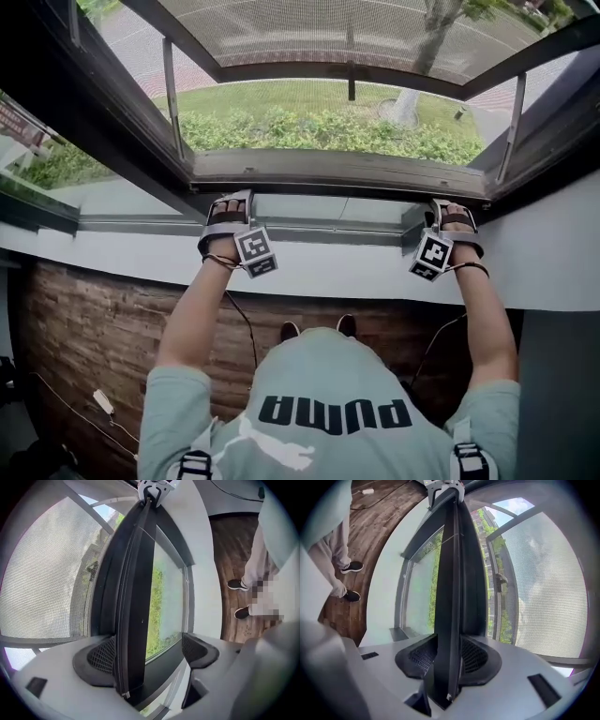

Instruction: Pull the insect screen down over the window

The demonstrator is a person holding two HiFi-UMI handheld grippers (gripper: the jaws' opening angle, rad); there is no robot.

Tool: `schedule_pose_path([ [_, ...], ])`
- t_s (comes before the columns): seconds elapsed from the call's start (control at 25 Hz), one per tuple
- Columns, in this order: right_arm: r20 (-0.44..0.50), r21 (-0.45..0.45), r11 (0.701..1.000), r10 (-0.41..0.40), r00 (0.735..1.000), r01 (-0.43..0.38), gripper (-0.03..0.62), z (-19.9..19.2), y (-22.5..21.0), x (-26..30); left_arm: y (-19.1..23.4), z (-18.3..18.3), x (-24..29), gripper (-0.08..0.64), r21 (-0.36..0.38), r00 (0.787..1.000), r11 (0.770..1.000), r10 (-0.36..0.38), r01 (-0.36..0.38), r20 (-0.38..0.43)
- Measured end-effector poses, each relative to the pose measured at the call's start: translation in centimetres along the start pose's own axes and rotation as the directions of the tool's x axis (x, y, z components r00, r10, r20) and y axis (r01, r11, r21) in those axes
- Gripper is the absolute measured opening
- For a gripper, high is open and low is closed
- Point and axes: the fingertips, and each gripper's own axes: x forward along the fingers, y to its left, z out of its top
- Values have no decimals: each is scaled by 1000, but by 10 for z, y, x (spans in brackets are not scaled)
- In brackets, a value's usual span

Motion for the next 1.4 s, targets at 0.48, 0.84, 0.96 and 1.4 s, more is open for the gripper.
schedule_pose_path([
  [0.48,3,91,990,-106,994,105,121,4,-1,8,7,-4,7,370,-10,998,998,70,-70,-1],
  [0.84,13,71,981,-184,983,183,147,6,-11,22,11,-3,26,419,-8,990,990,139,-140,-34],
  [0.96,17,61,981,-186,982,184,147,6,-9,19,11,-2,23,417,-25,990,990,135,-137,-45],
  [1.4,33,127,974,-193,981,188,149,5,-20,9,26,7,12,417,-127,990,981,143,-143,-13],
])
